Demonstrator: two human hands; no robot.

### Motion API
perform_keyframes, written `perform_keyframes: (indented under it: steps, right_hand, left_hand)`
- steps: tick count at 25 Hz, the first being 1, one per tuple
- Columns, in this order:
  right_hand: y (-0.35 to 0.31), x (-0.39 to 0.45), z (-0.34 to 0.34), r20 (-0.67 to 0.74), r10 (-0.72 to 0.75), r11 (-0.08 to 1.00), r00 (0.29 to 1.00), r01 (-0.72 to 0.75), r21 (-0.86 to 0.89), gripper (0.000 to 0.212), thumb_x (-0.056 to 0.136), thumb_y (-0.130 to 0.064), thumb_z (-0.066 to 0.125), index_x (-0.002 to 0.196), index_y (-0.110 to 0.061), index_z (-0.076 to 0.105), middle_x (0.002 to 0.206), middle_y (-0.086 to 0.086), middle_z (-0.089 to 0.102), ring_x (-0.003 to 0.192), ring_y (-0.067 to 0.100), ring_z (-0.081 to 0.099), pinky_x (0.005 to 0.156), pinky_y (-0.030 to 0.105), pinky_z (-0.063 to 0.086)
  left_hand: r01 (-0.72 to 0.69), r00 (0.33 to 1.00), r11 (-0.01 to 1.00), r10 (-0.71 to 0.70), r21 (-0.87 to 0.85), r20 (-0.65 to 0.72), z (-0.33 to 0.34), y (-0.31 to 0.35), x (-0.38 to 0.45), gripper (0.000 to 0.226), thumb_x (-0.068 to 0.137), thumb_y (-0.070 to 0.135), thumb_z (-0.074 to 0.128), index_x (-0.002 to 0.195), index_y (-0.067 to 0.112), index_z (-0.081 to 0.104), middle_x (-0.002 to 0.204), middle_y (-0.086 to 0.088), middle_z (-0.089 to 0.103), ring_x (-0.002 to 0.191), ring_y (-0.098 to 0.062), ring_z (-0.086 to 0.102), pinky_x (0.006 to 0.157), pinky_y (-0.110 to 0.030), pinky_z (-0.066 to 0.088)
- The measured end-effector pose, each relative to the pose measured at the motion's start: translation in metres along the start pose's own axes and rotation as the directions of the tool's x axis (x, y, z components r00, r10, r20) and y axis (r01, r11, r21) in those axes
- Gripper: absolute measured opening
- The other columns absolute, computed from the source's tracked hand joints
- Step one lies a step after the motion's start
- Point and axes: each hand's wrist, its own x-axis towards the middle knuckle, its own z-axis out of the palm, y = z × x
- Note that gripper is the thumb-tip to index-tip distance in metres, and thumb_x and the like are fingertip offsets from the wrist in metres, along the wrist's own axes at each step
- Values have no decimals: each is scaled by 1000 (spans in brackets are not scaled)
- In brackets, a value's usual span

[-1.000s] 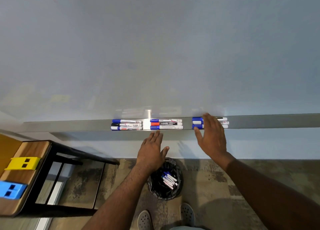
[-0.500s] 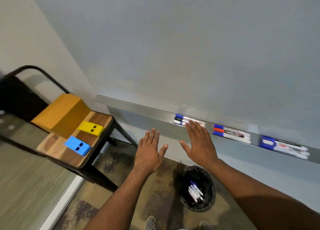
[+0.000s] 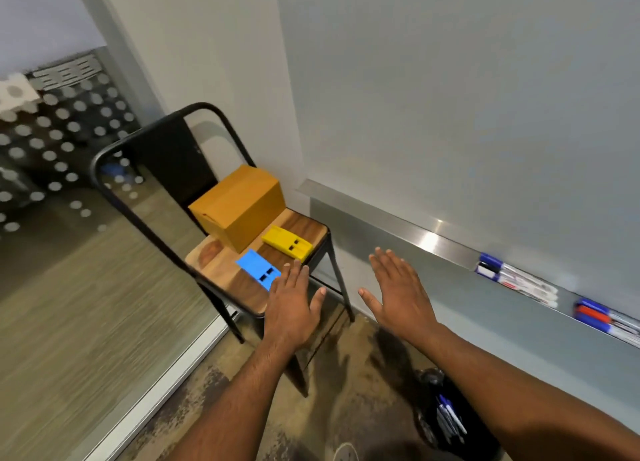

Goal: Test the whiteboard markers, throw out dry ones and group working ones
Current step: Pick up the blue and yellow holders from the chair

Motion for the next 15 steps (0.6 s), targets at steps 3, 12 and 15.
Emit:
perform_keyframes:
  steps: [3, 12, 15]
  right_hand:
    - [-31, 23, 9, 24, -63, 998, 998, 63, 23, 73, 97, -61, 29, 155, -22, 6, 164, 0, 4, 151, 19, 1, 113, 30, -6]
    - [-82, 129, 50, 75, -242, 970, 967, 238, 56, 67, 97, -52, 42, 152, -20, 21, 161, 3, 19, 147, 22, 19, 119, 38, 18]
    - [-86, 164, 66, 123, -242, 968, 962, 232, 94, 63, 96, -46, 47, 150, -20, 27, 159, 3, 23, 145, 24, 23, 117, 39, 24]
  left_hand:
    - [47, 998, 999, -48, -20, -33, -9, -29, 10, 60, 99, 46, 38, 151, 20, 25, 160, 0, 16, 148, -19, 10, 120, -40, 13]
    - [-12, 997, 968, -6, 252, 72, -15, -105, 79, 68, 85, 18, 63, 146, 19, 32, 159, -7, 21, 147, -26, 14, 118, -38, 16]
    - [-34, 981, 969, -14, 245, 194, -12, -116, 97, 73, 84, 15, 63, 148, 22, 29, 160, -6, 15, 148, -26, 9, 118, -39, 14]
